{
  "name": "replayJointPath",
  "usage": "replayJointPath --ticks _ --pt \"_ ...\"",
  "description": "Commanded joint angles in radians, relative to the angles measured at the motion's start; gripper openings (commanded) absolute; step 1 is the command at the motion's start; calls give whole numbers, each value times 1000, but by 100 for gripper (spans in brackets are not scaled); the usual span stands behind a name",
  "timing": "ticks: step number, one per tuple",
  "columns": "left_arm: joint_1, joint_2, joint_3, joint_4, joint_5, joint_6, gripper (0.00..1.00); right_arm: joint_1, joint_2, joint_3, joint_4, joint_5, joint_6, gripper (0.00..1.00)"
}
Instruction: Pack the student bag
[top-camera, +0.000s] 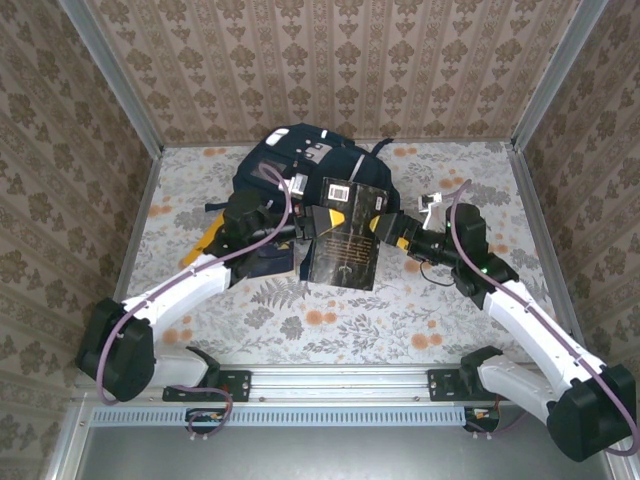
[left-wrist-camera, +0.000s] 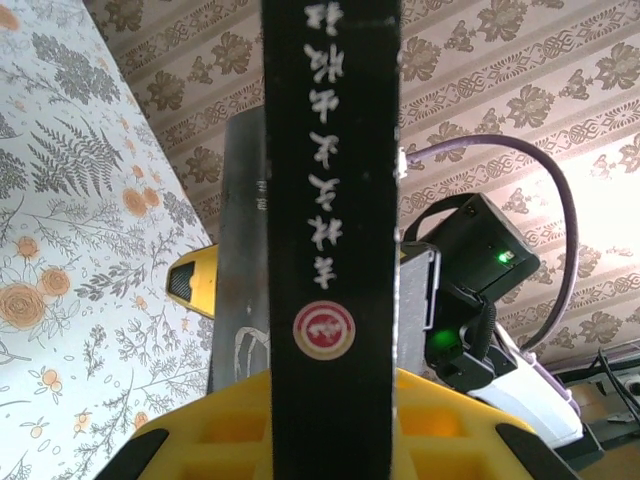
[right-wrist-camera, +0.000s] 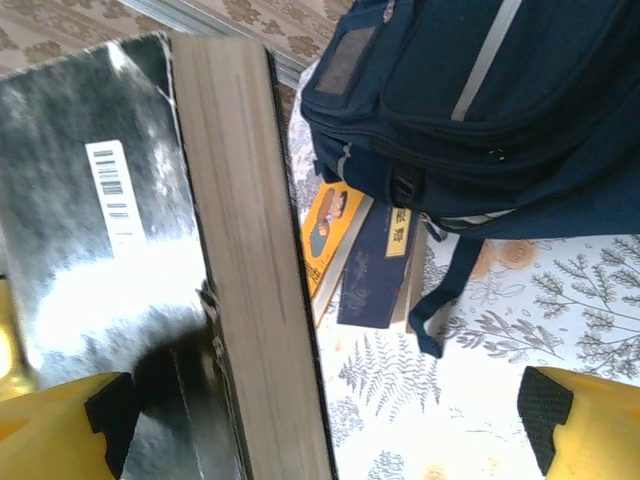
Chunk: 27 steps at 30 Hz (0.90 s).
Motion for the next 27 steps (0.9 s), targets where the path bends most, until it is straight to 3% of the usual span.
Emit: replayJointPath --ticks 1,4,16,19,24,27 --pt "6 -55 50 65 -1 19 0 13 43 -21 107 -127 23 100" --pt "6 -56 50 66 2 19 0 40 59 -41 298 -230 94 100" --pt "7 -54 53 90 0 6 0 64 230 -118 893 -304 488 99" --pt "12 -57 54 71 -3 15 0 63 203 -132 896 -281 497 91" --pt "44 -65 27 34 -14 31 0 62 68 -139 665 -218 374 81" --pt "65 -65 8 34 -22 26 0 61 32 -147 645 -223 374 72"
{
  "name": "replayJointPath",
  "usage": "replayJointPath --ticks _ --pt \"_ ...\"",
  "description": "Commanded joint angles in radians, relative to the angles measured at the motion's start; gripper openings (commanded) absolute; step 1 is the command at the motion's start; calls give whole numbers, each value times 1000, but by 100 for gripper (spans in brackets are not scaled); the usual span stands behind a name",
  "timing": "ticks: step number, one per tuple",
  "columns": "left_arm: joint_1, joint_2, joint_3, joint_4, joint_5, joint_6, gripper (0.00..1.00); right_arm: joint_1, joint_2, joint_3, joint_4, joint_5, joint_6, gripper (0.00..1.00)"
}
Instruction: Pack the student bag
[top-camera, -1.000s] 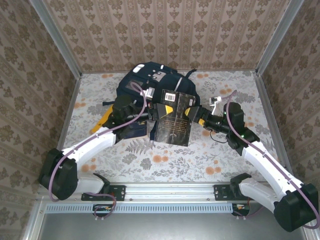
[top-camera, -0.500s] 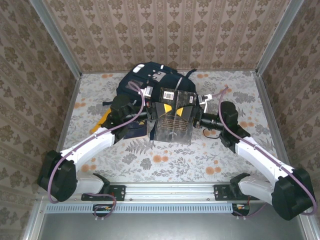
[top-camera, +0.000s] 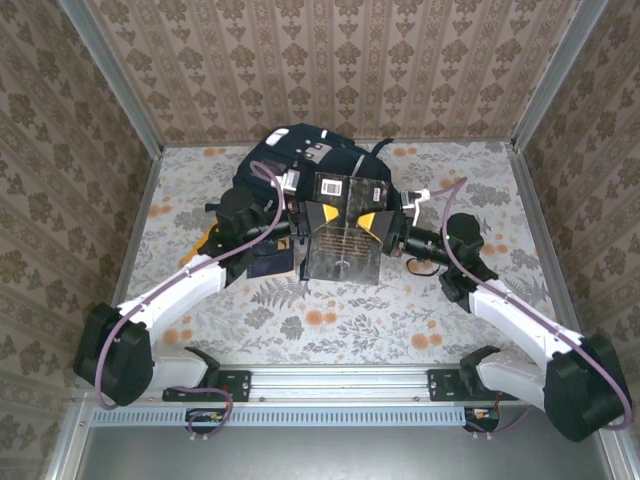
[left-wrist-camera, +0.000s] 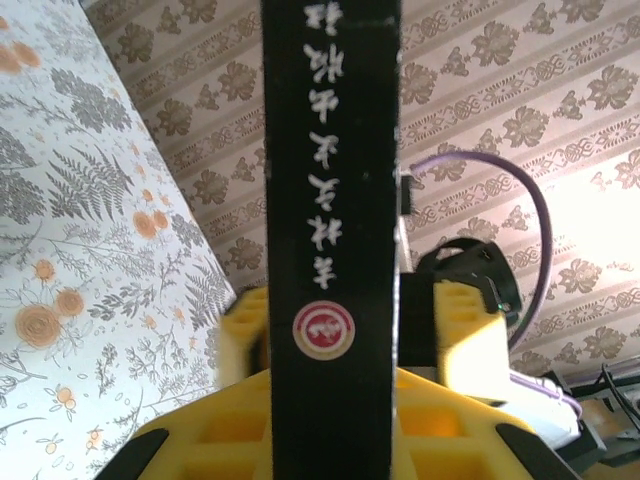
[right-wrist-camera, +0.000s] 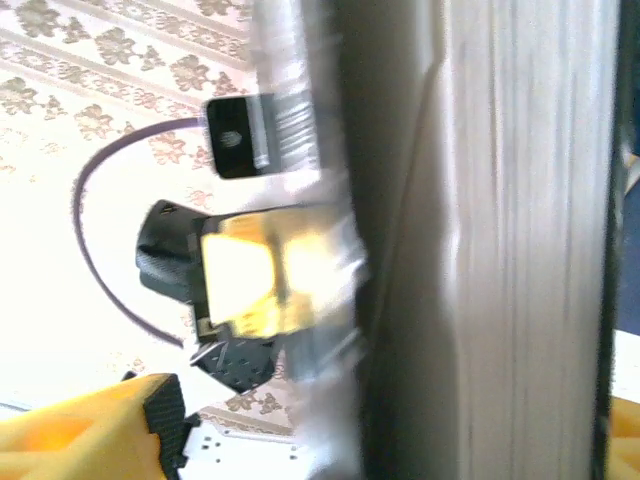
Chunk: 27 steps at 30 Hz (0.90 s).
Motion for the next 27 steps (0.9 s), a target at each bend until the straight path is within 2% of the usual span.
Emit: replayJointPath --ticks 1,8,10,11,13,15,17,19,22,27 --pt "22 -39 4 44 -16 18 0 5 -43 -19 -34 14 -17 68" --pt "24 -27 11 46 -8 15 0 12 -45 -16 14 13 22 37" --pt "22 -26 11 45 -10 14 1 13 -40 -5 -3 24 15 26" --pt "21 -25 11 44 -9 14 5 13 -40 3 -27 28 3 21" --pt "23 -24 17 21 -1 17 23 13 -42 39 -135 25 -64 8" --pt "23 -23 30 -20 24 37 37 10 -49 74 -234 10 -166 0" --pt "23 -18 44 -66 63 72 48 0 -49 99 -341 -8 -257 0" --pt "26 -15 47 -91 98 92 54 -22 -36 93 -300 -69 -247 0" --pt "45 -25 31 -104 127 103 52 -30 -20 116 -309 -154 -252 0" --pt "94 -63 -30 -13 165 68 46 -48 -59 149 -478 -166 -344 0"
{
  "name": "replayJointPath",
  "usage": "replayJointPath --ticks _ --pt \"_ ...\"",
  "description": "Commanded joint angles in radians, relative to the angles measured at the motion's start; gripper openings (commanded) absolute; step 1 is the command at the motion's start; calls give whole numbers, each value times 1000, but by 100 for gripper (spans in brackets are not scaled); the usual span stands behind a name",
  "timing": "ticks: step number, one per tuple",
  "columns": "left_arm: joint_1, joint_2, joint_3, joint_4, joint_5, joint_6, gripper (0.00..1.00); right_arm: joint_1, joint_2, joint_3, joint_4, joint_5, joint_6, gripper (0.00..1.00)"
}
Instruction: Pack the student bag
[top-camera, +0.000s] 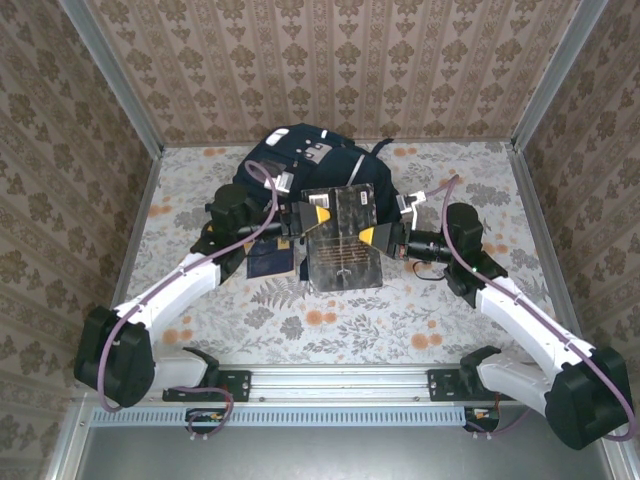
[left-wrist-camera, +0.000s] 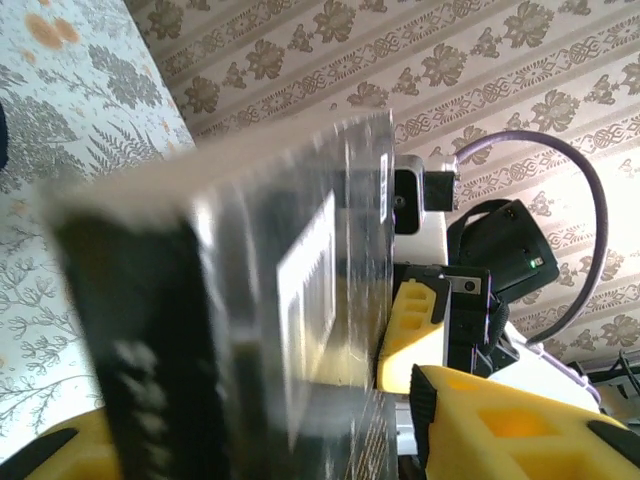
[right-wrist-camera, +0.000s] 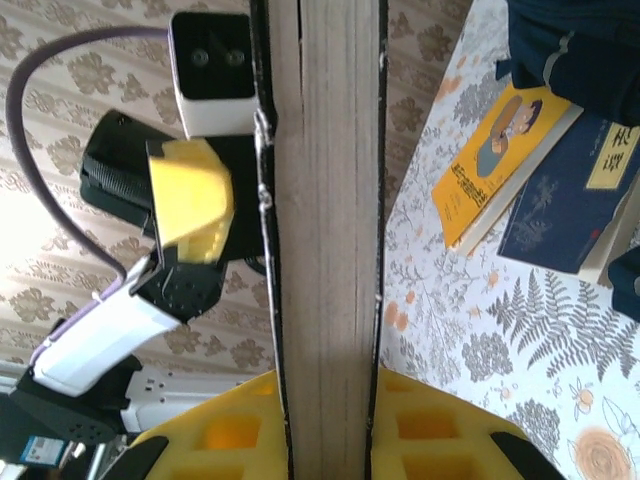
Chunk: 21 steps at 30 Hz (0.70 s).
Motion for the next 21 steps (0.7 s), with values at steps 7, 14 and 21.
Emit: replayJointPath --ticks 7,14,21 --pt "-13 -19 -66 258 84 -77 10 -29 -15 21 35 -69 29 0" --pt "-4 38 -154 543 -173 -259 0 -30 -21 -4 143 -24 148 55" --pt "-53 182 -192 842 -529 -456 0 -4 -5 -105 548 45 426 77"
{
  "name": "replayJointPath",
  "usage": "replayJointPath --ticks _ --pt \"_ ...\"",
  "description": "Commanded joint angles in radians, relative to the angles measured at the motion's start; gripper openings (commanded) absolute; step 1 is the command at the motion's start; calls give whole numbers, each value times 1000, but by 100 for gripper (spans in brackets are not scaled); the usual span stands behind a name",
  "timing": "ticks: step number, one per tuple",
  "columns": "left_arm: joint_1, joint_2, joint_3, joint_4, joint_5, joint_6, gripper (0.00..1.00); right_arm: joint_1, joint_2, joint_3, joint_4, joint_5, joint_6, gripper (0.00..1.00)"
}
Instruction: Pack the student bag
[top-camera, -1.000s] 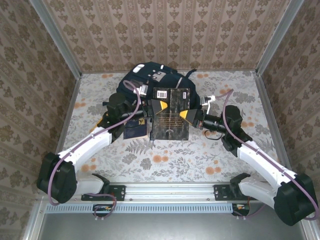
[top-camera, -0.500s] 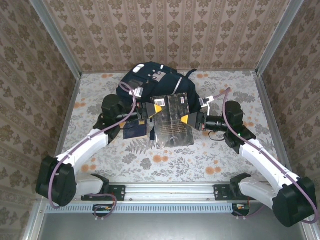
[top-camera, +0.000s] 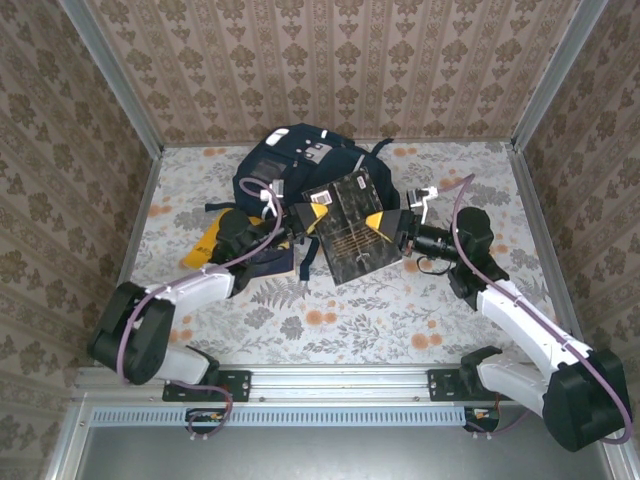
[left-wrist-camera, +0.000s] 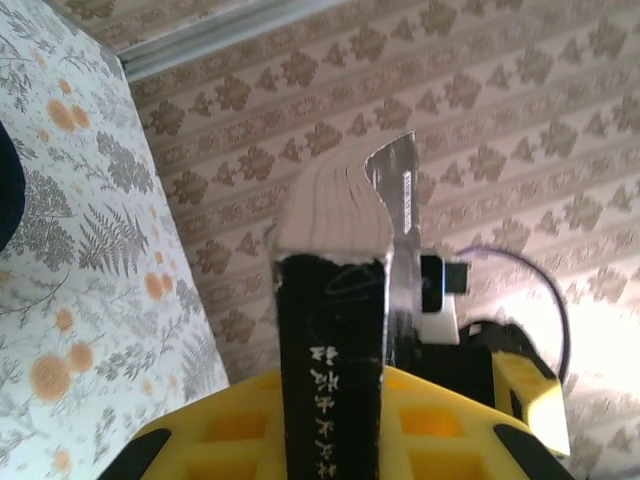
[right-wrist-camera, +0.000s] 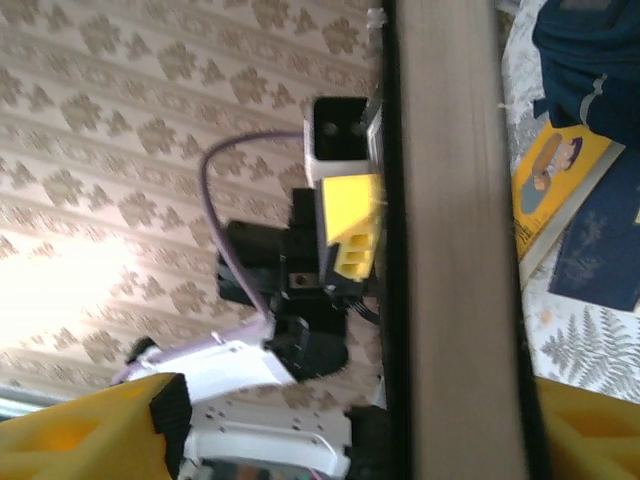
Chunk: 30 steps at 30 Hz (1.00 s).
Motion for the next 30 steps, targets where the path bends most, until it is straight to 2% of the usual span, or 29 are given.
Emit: replayJointPath --ticks 1,5,10,18,21,26,29,30 --pt "-9 32 18 233 -265 -130 0 40 -5 -34 277 32 168 79" --pt "-17 19 23 229 -315 -121 0 69 -49 -55 280 108 144 82" --pt "-21 -14 16 216 -341 -111 0 87 -125 -89 175 229 38 88" --pt "-64 -22 13 192 -394 -92 0 153 -125 -117 194 482 4 85" --pt "-79 -15 21 191 -407 -95 0 182 -101 -92 183 530 -23 82" --pt "-101 -19 25 168 -431 -83 0 187 -52 -83 218 581 13 68" --pt "-116 -14 29 144 -430 -72 0 187 -27 -65 210 590 20 53" --pt "-120 -9 33 142 -427 -69 0 187 -20 -61 203 595 20 44"
